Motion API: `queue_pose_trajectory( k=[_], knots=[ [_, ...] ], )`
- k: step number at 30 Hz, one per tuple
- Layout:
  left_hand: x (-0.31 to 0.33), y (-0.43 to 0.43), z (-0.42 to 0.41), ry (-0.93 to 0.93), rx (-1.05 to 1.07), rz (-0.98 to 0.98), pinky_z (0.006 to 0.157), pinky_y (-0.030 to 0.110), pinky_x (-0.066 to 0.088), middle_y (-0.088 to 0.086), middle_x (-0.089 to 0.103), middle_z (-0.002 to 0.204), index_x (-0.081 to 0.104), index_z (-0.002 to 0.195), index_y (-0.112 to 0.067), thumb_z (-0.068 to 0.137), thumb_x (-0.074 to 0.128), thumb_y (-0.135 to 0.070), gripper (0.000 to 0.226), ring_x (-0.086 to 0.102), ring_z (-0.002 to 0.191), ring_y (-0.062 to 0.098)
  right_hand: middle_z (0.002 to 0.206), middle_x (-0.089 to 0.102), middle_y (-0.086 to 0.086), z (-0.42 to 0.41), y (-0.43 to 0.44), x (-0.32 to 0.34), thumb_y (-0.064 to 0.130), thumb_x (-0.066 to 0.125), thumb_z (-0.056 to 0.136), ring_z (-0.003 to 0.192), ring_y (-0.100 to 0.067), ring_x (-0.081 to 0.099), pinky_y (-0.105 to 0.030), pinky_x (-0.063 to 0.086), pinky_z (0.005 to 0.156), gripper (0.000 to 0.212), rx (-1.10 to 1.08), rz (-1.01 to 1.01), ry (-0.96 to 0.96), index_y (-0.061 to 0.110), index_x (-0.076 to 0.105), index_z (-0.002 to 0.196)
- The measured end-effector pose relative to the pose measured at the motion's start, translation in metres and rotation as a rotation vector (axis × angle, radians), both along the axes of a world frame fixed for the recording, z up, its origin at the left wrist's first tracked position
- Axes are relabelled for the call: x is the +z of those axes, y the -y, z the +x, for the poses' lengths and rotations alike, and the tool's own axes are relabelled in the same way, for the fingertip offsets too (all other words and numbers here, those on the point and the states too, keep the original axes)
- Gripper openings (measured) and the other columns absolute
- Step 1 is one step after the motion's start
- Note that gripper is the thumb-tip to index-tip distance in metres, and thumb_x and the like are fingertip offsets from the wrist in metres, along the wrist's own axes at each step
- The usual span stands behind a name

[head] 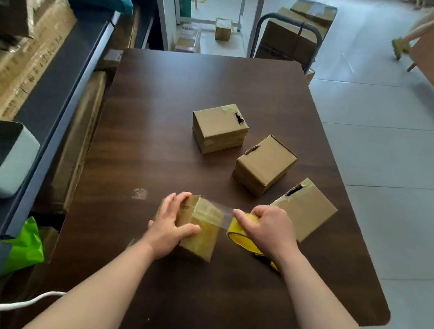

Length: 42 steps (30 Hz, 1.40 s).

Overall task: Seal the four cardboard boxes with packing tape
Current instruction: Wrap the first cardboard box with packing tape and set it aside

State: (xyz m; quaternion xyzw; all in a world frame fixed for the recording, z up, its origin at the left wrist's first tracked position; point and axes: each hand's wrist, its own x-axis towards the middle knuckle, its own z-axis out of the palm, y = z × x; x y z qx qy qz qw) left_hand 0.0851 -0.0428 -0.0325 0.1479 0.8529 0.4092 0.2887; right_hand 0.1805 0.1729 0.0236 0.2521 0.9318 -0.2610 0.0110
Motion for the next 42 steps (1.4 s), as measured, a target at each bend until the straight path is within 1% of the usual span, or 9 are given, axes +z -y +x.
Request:
queue_pose_trajectory(
  k=[6,18,23,25,28,30,33,38,42],
  knots=[
    [0.011,0.013,-0.007,0.1,0.042,0.173,0.104,0.031,0.035,-0.004,0.029,0.141,0.034,0.132,-0.046,0.055,0.062,-0.058,0.082,0.039,0.124,0.013,0.07,0.06,0.005,-0.014,0.019,-0.022,0.071,0.051,0.082,0.073,-0.016,0.058,-0.027,0.039,0.058,0.053,0.004,-0.064,0.051,0.021,0.062,0.068],
    [0.002,0.034,-0.02,0.233,0.03,0.284,0.105,0.046,0.044,-0.009,0.034,0.14,0.034,0.129,-0.061,0.062,0.064,-0.056,0.074,0.044,0.125,0.015,0.06,0.053,0.007,-0.032,0.043,-0.052,0.069,0.051,0.084,0.066,-0.017,0.055,-0.031,0.041,0.058,0.053,-0.002,-0.173,0.051,0.024,0.048,0.057],
    [0.017,0.049,-0.026,0.11,-0.064,0.096,0.113,0.039,0.029,-0.013,0.017,0.154,0.013,0.138,-0.064,0.071,0.052,-0.068,0.078,0.027,0.138,0.014,0.06,0.054,0.006,-0.043,0.05,-0.048,0.071,0.051,0.083,0.068,-0.018,0.056,-0.029,0.037,0.057,0.055,-0.019,-0.168,0.04,0.023,0.048,0.055],
    [0.026,0.054,-0.029,-0.091,-0.079,-0.084,0.113,0.044,0.03,-0.012,0.02,0.153,0.008,0.144,-0.058,0.085,0.047,-0.063,0.072,0.029,0.137,0.015,0.065,0.058,0.005,-0.049,0.055,-0.044,0.069,0.051,0.084,0.072,-0.02,0.059,-0.03,0.04,0.059,0.053,-0.02,-0.163,0.034,0.023,0.052,0.058],
    [0.042,0.042,-0.016,-0.514,-0.01,-0.408,0.114,0.038,0.028,-0.001,0.031,0.153,0.013,0.153,-0.026,0.097,0.043,-0.045,0.067,0.033,0.137,0.018,0.072,0.06,0.003,-0.058,0.07,-0.037,0.059,0.05,0.091,0.078,-0.022,0.059,-0.029,0.039,0.063,0.046,0.004,-0.175,0.019,0.022,0.057,0.065],
    [0.044,0.028,-0.002,-0.531,-0.022,-0.525,0.117,0.038,0.017,0.011,0.015,0.159,0.003,0.153,-0.01,0.09,0.045,-0.058,0.089,0.018,0.145,0.024,0.068,0.057,0.003,-0.062,0.078,-0.034,0.05,0.047,0.095,0.076,-0.024,0.056,-0.03,0.038,0.064,0.046,0.023,-0.209,0.0,0.021,0.052,0.061],
    [0.03,0.024,0.002,-0.45,-0.038,-0.633,0.12,0.044,0.008,0.017,-0.01,0.159,-0.016,0.149,-0.006,0.077,0.05,-0.074,0.119,-0.001,0.148,0.033,0.058,0.054,0.005,-0.062,0.08,-0.033,0.044,0.047,0.097,0.067,-0.022,0.057,-0.035,0.046,0.064,0.048,0.058,-0.3,-0.021,0.02,0.05,0.056],
    [0.03,0.024,-0.017,-0.394,0.087,-0.327,0.115,0.045,0.019,0.006,0.023,0.152,-0.003,0.151,-0.025,0.071,0.075,-0.052,0.115,0.023,0.14,0.027,0.041,0.044,-0.002,-0.055,0.066,-0.027,0.056,0.061,0.086,0.046,-0.02,0.051,-0.035,0.042,0.05,0.061,0.027,-0.357,-0.141,0.015,0.044,0.044],
    [0.025,0.025,-0.029,-0.081,0.231,-0.073,0.113,0.043,0.03,0.005,0.032,0.149,0.011,0.149,-0.031,0.064,0.086,-0.036,0.114,0.034,0.134,0.024,0.046,0.044,-0.006,-0.043,0.033,-0.022,0.059,0.065,0.08,0.047,-0.021,0.045,-0.038,0.04,0.05,0.061,-0.021,-0.273,-0.205,0.009,0.048,0.048]
  ],
)
